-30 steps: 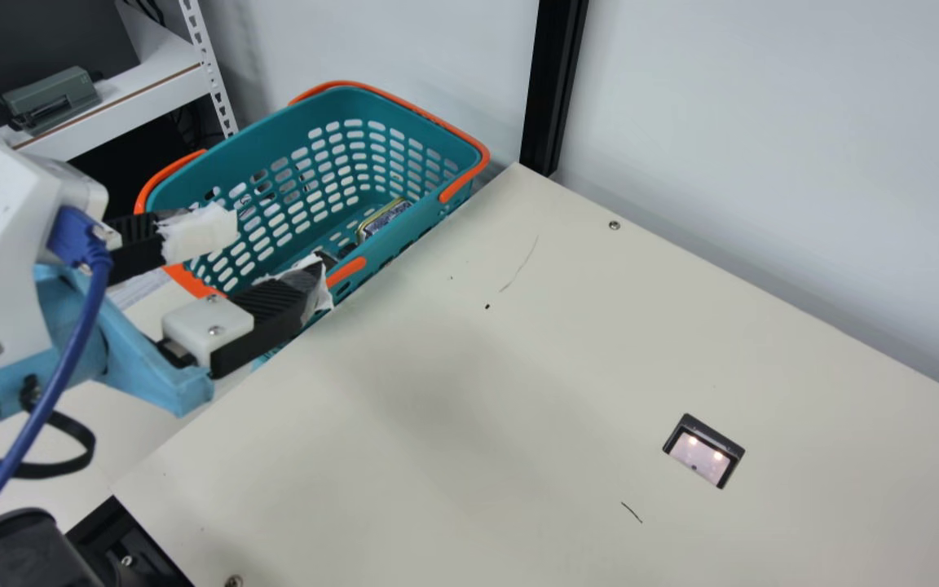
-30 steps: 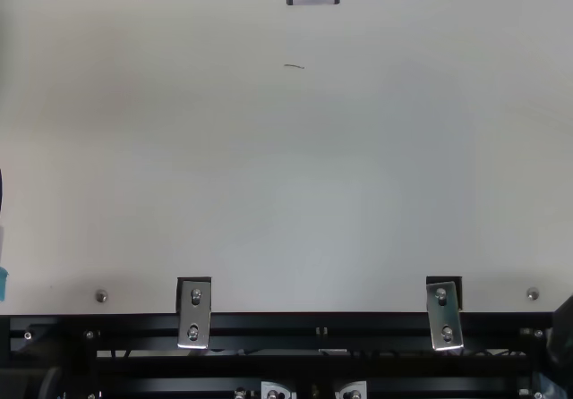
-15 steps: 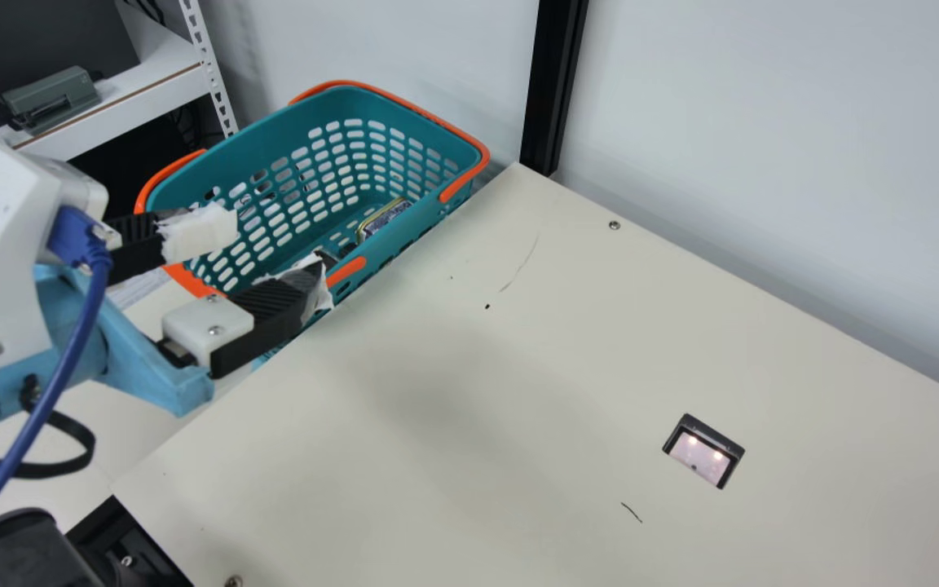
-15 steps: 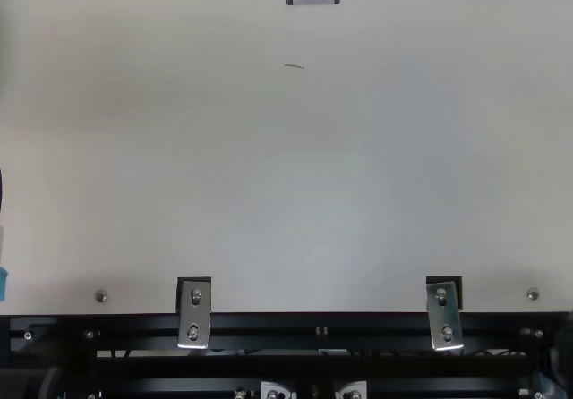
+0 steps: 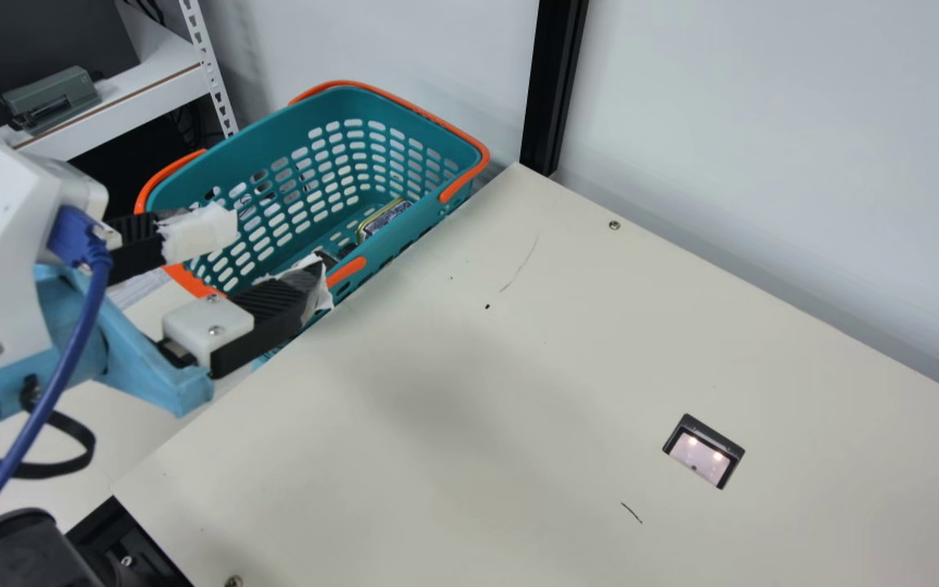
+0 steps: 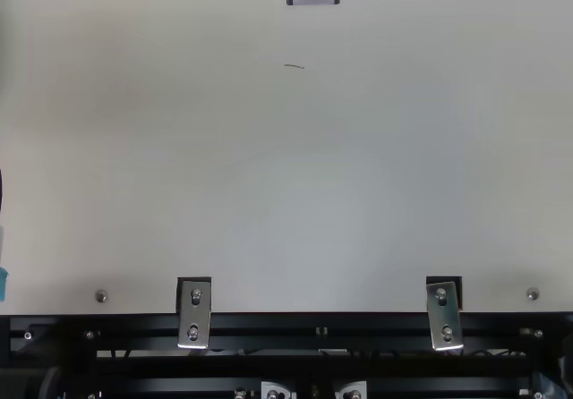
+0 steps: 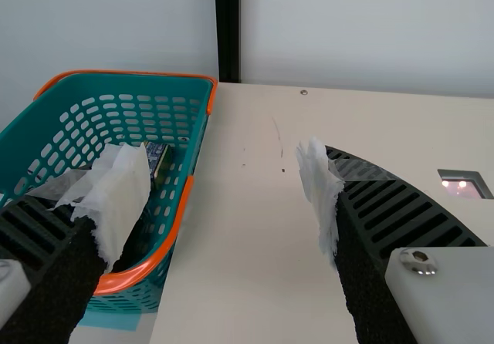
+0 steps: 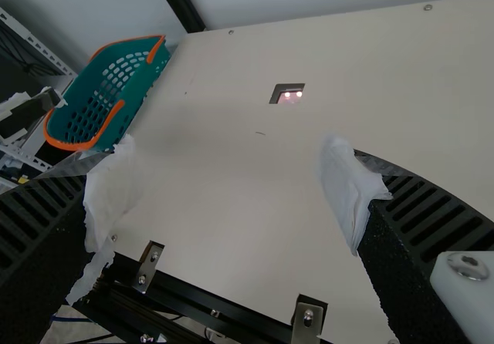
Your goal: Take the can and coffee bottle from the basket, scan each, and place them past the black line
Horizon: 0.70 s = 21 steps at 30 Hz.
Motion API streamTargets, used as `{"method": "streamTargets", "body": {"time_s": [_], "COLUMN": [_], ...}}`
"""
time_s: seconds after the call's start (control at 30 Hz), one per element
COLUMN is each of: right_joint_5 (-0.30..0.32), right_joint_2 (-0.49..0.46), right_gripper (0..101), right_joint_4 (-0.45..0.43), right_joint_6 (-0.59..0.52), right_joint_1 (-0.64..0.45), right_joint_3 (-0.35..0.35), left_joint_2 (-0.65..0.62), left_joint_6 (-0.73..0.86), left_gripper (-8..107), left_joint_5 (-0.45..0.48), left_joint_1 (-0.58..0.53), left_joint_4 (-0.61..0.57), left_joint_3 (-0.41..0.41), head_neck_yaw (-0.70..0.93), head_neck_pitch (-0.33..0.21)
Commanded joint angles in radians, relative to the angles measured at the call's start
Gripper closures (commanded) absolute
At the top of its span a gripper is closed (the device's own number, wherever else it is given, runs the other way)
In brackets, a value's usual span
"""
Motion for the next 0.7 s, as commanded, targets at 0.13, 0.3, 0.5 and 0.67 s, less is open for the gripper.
{"method": "streamTargets", "body": {"time_s": [0.13,0.3,0.5,0.67], "right_joint_5": [0.000,0.000,0.000,0.000], "right_joint_2": [0.000,0.000,0.000,0.000], "right_gripper": [0,0,0,0], "right_joint_4": [0.000,0.000,0.000,0.000], "right_joint_6": [0.000,0.000,0.000,0.000], "right_joint_1": [0.000,0.000,0.000,0.000], "right_joint_3": [0.000,0.000,0.000,0.000], "left_joint_2": [0.025,0.100,0.251,0.413], "left_joint_6": [-0.013,-0.051,-0.093,-0.052], "left_gripper": [9,9,9,9], "left_joint_5": [-0.004,-0.020,-0.022,-0.002], "left_joint_1": [0.026,0.063,0.100,0.145], "left_joint_4": [0.001,0.033,0.081,0.052], "left_joint_3": [-0.028,-0.096,-0.218,-0.345], "head_neck_yaw": [0.017,0.017,0.017,0.017], "head_neck_pitch": [-0.019,-0.019,-0.019,-0.019]}}
